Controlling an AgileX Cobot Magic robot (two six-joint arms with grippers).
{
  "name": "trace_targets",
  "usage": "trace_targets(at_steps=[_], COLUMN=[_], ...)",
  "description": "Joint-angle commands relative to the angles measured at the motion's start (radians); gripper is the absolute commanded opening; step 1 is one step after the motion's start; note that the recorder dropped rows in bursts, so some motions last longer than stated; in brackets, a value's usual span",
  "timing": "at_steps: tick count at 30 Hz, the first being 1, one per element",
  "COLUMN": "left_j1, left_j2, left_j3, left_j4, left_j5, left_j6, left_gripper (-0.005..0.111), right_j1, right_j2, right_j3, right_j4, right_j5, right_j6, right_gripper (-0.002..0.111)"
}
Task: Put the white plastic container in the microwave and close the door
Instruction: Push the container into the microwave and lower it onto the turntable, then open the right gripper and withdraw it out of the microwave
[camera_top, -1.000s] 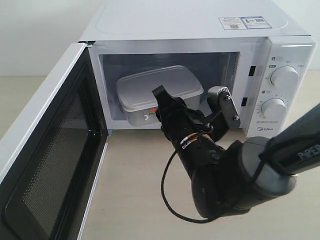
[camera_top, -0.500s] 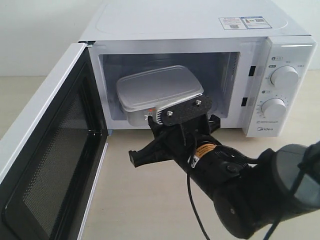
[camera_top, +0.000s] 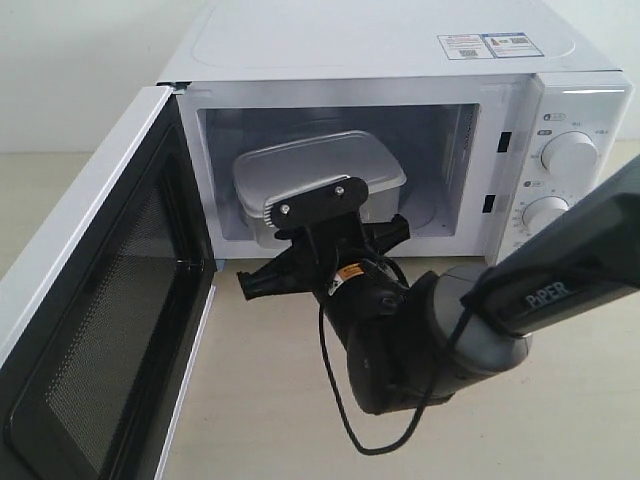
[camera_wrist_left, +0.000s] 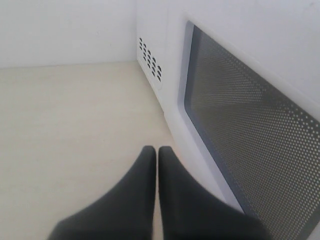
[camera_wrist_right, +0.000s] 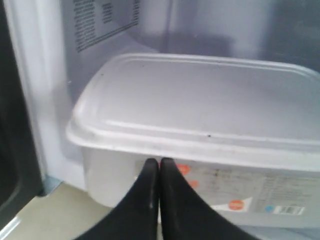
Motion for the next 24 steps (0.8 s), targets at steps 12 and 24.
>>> trace_targets(at_steps=[12,24], left_j1=[0.003,0.003], left_j2=[-0.002,-0.002], left_j3=[0.004,0.004], left_j4=[0.001,0.001], left_j5=[-0.001,-0.001], left_j6=[-0.009,-0.009], left_gripper=[0.004,0.004], right_j1=[-0.066,-0.092], right_j2=[0.072,0.072], right_j3=[-0.117,-0.117], right_j4=[0.070,0.070], right_j5=[-0.014,-0.048], right_j6=[-0.055,0.014], right_gripper=[0.000,0.000])
